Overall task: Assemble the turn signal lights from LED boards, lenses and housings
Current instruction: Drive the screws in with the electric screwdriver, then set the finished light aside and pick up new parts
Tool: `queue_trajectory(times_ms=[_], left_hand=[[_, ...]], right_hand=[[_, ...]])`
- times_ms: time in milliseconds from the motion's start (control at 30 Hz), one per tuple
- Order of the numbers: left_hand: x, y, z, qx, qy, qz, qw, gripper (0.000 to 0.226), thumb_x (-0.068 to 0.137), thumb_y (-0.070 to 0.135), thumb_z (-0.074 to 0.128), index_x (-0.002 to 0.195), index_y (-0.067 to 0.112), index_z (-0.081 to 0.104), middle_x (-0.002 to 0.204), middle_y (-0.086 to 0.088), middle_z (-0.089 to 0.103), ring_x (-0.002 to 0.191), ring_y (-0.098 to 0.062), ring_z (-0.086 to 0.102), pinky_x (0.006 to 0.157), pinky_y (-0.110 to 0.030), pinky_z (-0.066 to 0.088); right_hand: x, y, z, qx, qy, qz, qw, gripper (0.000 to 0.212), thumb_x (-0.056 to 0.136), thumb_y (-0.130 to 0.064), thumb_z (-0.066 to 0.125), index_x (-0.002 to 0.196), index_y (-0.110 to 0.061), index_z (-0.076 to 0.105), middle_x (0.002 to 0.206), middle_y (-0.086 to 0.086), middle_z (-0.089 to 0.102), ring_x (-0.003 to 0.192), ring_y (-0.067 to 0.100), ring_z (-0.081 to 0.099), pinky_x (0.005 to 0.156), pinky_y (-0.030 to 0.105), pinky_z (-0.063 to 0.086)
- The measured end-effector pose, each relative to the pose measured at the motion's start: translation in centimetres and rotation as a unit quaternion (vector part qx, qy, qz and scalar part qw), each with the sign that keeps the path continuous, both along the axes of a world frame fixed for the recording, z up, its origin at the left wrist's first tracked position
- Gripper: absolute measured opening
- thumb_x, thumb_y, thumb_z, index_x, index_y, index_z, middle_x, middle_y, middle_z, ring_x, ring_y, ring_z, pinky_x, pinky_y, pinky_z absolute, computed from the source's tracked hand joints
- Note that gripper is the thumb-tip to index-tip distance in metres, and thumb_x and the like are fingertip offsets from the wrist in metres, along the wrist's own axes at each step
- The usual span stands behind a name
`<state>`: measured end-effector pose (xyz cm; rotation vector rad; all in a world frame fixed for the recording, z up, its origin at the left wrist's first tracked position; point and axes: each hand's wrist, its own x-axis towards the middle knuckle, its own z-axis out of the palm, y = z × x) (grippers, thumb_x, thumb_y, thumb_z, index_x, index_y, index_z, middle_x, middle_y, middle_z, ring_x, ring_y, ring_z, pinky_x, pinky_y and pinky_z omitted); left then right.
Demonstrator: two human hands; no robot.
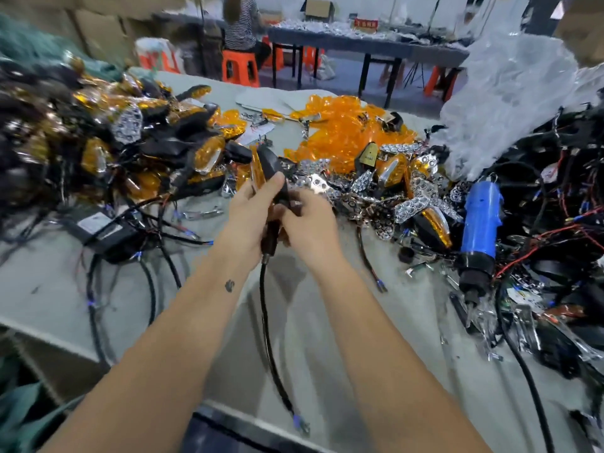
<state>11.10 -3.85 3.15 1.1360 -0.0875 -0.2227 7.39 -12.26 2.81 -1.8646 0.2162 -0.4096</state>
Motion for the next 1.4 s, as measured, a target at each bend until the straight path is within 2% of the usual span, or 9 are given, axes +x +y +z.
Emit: queue_trajectory(times_ms=[200,400,533,667,800,933,1067,1300,1400], left_hand=[[2.8,5.6,2.2,0.161,-0.098,0.099,0.977,0.027,0.095,0.024,0.067,0.119,0.024,0.055,0.081,0.009,0.062,0.058,-0.007,0.060,0.052,-0.026,0.047],[6.5,10.3,4.5,0.602,-0.188,0.192,0.752,0.061,0.096,0.031,0.058,0.148,0.041,0.027,0.141,-0.014,0.041,0.107,-0.038,0.055,0.089,-0.047,0.049],[7.7,10.0,2.7,0.699,-0.172,0.155,0.676,0.078,0.092,0.001,0.049,0.157,0.028,0.015,0.153,-0.024,0.017,0.130,-0.047,0.029,0.102,-0.051,0.038],[7.7,9.5,0.2,0.775,-0.132,0.107,0.608,0.062,0.093,0.011,0.052,0.150,0.021,0.030,0.157,-0.023,0.011,0.145,-0.040,0.009,0.116,-0.057,0.017],[7.4,7.6,-1.1,0.746,-0.191,0.209,0.602,0.069,0.089,0.015,0.059,0.151,0.019,0.029,0.163,-0.020,-0.001,0.150,-0.035,-0.012,0.115,-0.063,0.002],[7.4,4.6,-0.9,0.666,-0.339,0.164,0.645,0.055,0.088,0.000,0.054,0.142,0.008,0.048,0.156,-0.023,0.026,0.145,-0.041,0.017,0.117,-0.049,0.015],[7.7,1.0,-1.6,0.722,-0.261,0.055,0.638,0.065,0.092,0.003,0.047,0.154,0.015,0.030,0.164,-0.020,0.001,0.152,-0.036,-0.003,0.123,-0.044,0.002],[7.9,0.0,-2.4,0.744,-0.222,0.090,0.623,0.035,0.096,0.017,0.047,0.127,0.011,0.060,0.166,-0.011,0.001,0.152,-0.031,-0.003,0.121,-0.051,0.009],[8.9,1.9,-3.0,0.734,-0.221,0.089,0.637,0.031,0.099,0.018,0.045,0.124,0.012,0.063,0.166,-0.008,-0.005,0.152,-0.028,-0.007,0.121,-0.052,0.009]], right_hand=[[0.3,1.3,-1.6,0.070,0.016,0.070,0.995,0.024,0.095,-0.011,0.061,0.089,-0.034,0.061,0.071,-0.011,0.067,0.061,0.007,0.063,0.055,0.018,0.046],[-0.3,-1.2,-2.0,0.063,0.047,0.047,0.996,0.018,0.097,-0.015,0.055,0.092,-0.030,0.063,0.092,0.004,0.069,0.064,0.007,0.060,0.057,0.017,0.043],[-0.8,-1.9,-2.6,0.065,0.062,0.041,0.995,0.015,0.098,-0.016,0.053,0.100,-0.025,0.065,0.087,-0.001,0.067,0.060,0.004,0.058,0.063,0.022,0.045],[-1.6,-2.7,-2.6,0.045,0.071,0.061,0.995,0.016,0.099,-0.018,0.053,0.099,-0.027,0.067,0.086,-0.003,0.069,0.064,0.005,0.061,0.066,0.023,0.047],[-2.6,-4.6,-2.4,-0.025,0.051,0.043,0.997,0.023,0.099,-0.021,0.053,0.092,-0.039,0.066,0.081,-0.011,0.068,0.067,0.004,0.062,0.066,0.026,0.053],[-3.6,-6.6,-3.0,-0.133,0.038,0.002,0.990,0.019,0.099,-0.021,0.054,0.101,-0.035,0.066,0.084,-0.020,0.064,0.071,-0.002,0.059,0.066,0.026,0.051],[-4.8,-7.8,-4.0,-0.136,0.030,-0.005,0.990,0.025,0.098,-0.013,0.056,0.106,-0.032,0.069,0.095,-0.025,0.062,0.086,-0.010,0.056,0.079,0.019,0.046],[-5.3,-7.8,-3.5,-0.130,0.023,-0.006,0.991,0.028,0.098,-0.016,0.056,0.091,-0.042,0.064,0.093,-0.029,0.060,0.105,0.011,0.057,0.095,0.037,0.048],[-5.3,-7.9,-3.5,-0.114,0.021,-0.004,0.993,0.022,0.098,-0.015,0.056,0.097,-0.033,0.069,0.092,-0.025,0.062,0.091,-0.001,0.058,0.083,0.022,0.048]])
